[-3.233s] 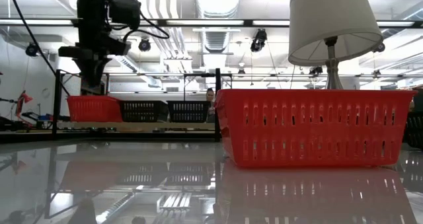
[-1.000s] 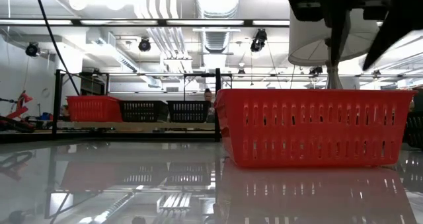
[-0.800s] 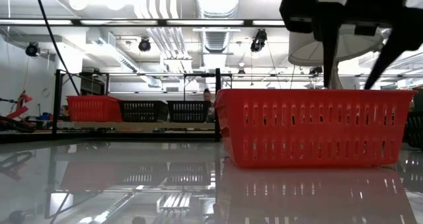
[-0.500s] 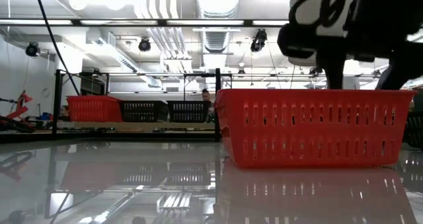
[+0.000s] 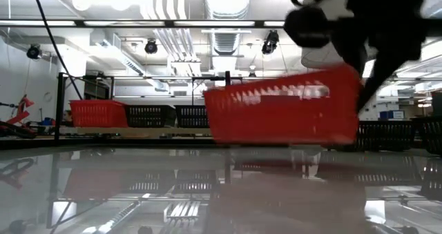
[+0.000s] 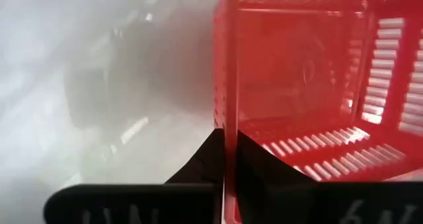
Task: Stack baskets on shelf by color
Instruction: Stack the red basket on top of the red basket on the shelf
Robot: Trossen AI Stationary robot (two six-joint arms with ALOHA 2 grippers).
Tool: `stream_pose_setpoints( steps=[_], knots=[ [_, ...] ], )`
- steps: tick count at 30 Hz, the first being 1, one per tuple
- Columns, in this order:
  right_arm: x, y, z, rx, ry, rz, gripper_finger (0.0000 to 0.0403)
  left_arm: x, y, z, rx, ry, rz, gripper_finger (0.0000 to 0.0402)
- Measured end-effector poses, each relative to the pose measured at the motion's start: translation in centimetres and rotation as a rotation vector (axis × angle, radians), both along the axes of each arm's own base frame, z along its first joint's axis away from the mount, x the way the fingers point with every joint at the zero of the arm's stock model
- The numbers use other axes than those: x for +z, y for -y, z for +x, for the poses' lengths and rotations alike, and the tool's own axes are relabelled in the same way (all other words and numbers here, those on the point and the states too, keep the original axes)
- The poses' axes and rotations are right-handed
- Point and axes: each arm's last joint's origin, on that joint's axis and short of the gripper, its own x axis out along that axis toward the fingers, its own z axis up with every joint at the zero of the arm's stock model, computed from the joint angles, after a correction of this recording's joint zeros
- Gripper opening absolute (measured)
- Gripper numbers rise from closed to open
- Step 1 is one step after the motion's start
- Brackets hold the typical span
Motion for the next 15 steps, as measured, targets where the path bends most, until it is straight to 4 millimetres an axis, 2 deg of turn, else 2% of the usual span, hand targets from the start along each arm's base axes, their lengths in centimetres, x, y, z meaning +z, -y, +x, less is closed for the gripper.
stream_pose_setpoints(
  steps=[4, 8, 13, 15],
  knots=[
    [2.4, -0.4, 1.3, -0.188, 0.096, 0.084, 0.0009, 1.1, -0.8, -1.1, 0.120, 0.026, 0.017, 0.0082],
    [5.5, -0.7, 2.6, -0.320, 0.245, 0.085, 0.0009, 2.1, -1.7, -2.2, 0.276, 0.057, -0.013, 0.0082],
    [9.2, -0.3, 4.4, -0.424, 0.385, 0.140, 0.0009, 2.5, -1.4, -3.3, 0.263, 0.071, -0.029, 0.0082],
    [10.1, 0.2, 5.2, -0.486, 0.413, 0.176, 0.0009, 2.3, -1.0, -3.5, 0.242, 0.065, -0.026, 0.0082]
  ],
)
